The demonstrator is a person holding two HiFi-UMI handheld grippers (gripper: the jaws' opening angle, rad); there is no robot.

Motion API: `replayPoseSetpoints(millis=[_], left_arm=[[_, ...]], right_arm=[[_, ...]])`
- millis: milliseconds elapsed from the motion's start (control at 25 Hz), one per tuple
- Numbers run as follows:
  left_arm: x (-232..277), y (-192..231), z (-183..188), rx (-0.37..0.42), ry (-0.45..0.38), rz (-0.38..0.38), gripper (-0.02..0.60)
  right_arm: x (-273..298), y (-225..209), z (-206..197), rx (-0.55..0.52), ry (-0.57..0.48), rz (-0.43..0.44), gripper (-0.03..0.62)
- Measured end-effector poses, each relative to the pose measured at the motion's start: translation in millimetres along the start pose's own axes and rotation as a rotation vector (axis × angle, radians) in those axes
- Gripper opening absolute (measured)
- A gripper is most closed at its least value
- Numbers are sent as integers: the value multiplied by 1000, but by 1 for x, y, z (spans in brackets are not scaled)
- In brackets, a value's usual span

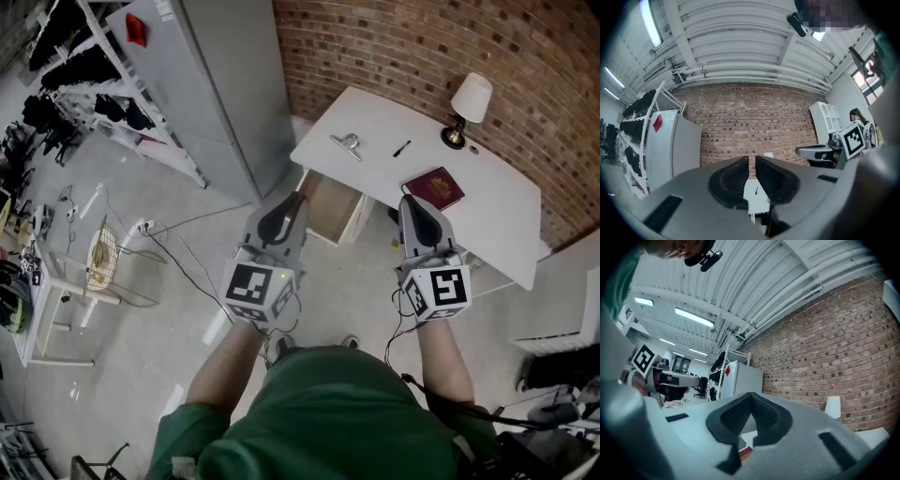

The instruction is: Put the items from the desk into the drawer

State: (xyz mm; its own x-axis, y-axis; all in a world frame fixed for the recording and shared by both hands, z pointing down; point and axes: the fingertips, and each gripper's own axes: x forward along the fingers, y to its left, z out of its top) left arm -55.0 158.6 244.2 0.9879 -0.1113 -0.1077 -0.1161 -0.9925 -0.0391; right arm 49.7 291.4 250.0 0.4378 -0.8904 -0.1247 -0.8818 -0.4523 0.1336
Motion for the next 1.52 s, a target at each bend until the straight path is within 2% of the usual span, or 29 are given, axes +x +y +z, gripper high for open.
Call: replayPoseSetpoints(millis=[520, 880, 1120, 1320, 1520], left_arm=[[26, -50, -9, 20, 23, 38, 43], [49, -57, -18, 19, 52, 22, 43], [73, -42, -32, -13, 58, -1, 43], [103, -14, -42, -38, 32, -18, 43], [139, 23, -57, -73, 40, -41, 43]], right_arm=[[-19, -50, -18, 82, -15, 44, 5], [-9, -70, -32, 76, 21, 39, 5], [13, -78, -48, 77, 60, 25, 5], [42, -85, -62, 57, 102, 16, 5], [83, -100, -70, 23, 124, -44, 5]])
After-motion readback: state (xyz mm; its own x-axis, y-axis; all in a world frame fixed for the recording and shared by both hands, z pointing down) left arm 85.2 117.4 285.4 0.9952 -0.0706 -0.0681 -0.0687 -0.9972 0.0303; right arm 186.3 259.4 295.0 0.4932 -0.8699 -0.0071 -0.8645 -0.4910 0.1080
